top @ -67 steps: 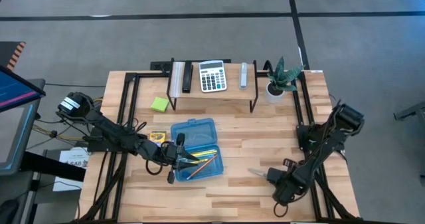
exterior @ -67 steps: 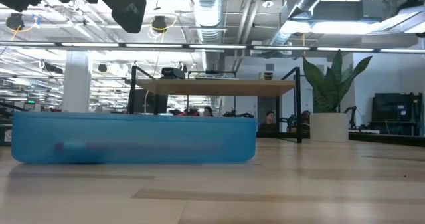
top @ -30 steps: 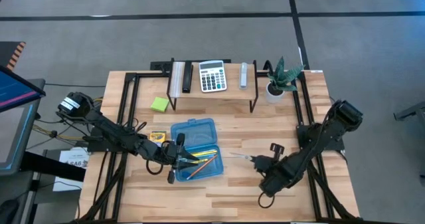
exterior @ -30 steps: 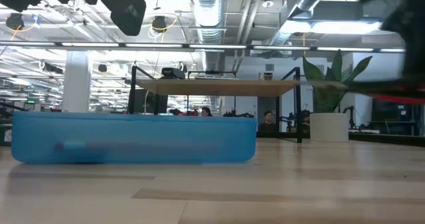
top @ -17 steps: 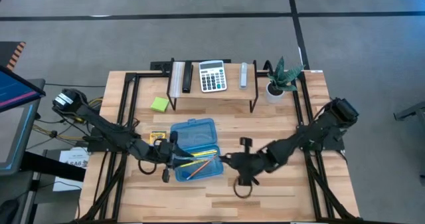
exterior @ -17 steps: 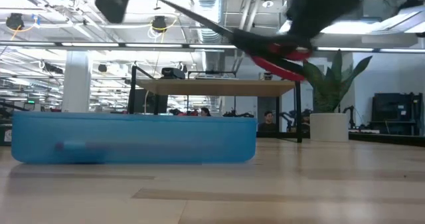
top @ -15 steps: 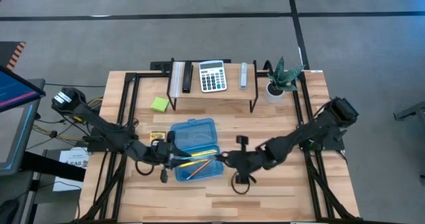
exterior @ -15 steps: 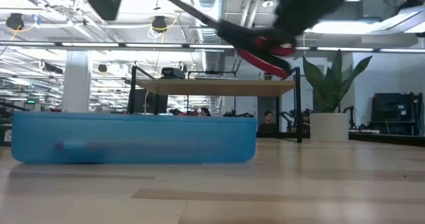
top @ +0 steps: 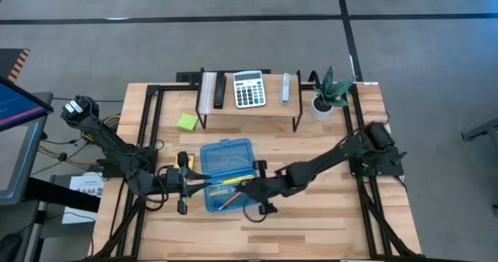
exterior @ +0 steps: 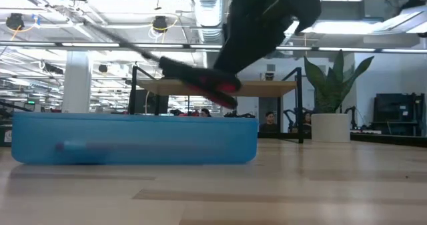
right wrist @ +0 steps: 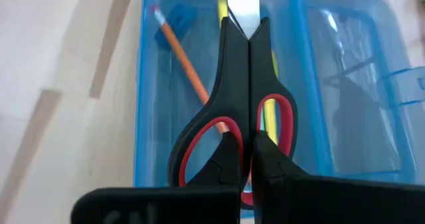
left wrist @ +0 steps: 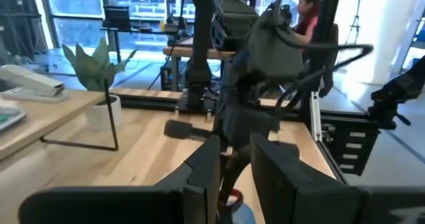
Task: Pack school essentials
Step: Put the black scissors into the blue supply box, then put the green sticky note into the blue supply box
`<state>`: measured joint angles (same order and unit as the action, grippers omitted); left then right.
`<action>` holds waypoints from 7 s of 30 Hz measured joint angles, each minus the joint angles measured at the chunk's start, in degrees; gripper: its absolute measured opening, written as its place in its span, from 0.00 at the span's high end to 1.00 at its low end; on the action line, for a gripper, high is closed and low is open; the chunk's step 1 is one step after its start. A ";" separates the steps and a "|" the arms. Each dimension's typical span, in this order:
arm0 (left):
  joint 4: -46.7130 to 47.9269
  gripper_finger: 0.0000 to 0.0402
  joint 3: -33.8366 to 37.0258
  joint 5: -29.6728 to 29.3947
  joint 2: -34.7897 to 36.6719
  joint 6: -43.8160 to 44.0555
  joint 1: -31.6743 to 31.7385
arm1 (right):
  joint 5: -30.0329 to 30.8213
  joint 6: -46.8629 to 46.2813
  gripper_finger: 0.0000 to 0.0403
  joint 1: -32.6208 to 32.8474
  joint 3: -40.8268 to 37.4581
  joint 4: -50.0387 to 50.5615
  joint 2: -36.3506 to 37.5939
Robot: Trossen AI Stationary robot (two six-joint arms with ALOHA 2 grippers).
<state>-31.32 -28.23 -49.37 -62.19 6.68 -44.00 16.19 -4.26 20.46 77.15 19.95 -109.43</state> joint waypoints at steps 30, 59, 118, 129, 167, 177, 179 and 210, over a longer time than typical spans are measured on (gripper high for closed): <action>21.53 0.83 0.00 -3.90 -0.02 24.63 0.22 | 2.22 -7.94 0.63 0.53 1.55 11.85 4.79; 77.92 0.73 -5.81 21.10 1.07 26.93 41.11 | 3.88 -14.60 0.68 1.93 -26.17 -19.23 19.15; 65.14 0.49 -7.99 20.92 -24.69 -7.04 65.35 | 3.42 -13.28 0.69 2.94 -26.17 -19.05 19.13; 64.28 0.67 -7.76 20.44 -25.08 -9.94 65.43 | 3.42 -13.28 0.69 2.96 -26.17 -19.07 19.10; 89.52 1.00 -23.75 17.61 -25.18 9.49 45.69 | 3.42 -13.30 0.70 3.18 -26.17 -19.00 19.10; 90.55 0.94 -22.66 21.47 -25.07 12.07 43.62 | 3.42 -13.72 0.70 3.60 -26.17 -18.69 19.10; 88.79 0.88 -20.66 22.66 -25.07 12.00 44.94 | 3.42 -13.72 0.69 3.96 -26.17 -18.68 19.10; 70.17 0.91 -9.18 32.09 -24.69 0.47 61.91 | 3.42 -13.69 0.70 4.34 -26.17 -18.70 19.10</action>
<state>38.85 -37.41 -17.28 -86.88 7.15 17.91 19.62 -17.96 24.80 50.98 1.26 -90.32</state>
